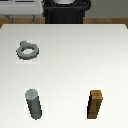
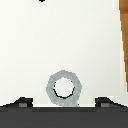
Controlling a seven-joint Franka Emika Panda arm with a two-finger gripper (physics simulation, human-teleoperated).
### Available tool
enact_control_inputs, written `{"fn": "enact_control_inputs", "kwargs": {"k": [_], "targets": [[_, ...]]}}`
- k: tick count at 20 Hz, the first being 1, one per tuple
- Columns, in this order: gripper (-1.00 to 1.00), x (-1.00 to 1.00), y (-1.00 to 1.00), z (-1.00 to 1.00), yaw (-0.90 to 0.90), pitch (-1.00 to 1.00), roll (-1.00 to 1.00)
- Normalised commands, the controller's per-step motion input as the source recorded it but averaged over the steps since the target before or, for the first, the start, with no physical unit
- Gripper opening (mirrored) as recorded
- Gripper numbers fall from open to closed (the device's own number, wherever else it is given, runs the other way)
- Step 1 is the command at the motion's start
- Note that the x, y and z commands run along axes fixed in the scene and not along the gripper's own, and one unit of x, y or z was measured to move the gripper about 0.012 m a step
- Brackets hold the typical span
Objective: Put the loop with the handle onto the peg.
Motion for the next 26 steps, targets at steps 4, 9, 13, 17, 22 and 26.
{"fn": "enact_control_inputs", "kwargs": {"k": [4,9,13,17,22,26], "targets": [[1.0,0.0,0.0,0.0,0.34,0.0,0.0],[1.0,0.0,0.0,0.0,0.81,0.0,0.0],[1.0,-0.75,0.0,0.0,0.0,0.0,0.0],[1.0,-1.0,0.0,0.0,0.0,0.0,0.0],[1.0,0.0,-0.4,0.0,0.0,0.0,0.0],[1.0,0.0,-0.25,-0.25,0.0,0.0,0.0]]}}
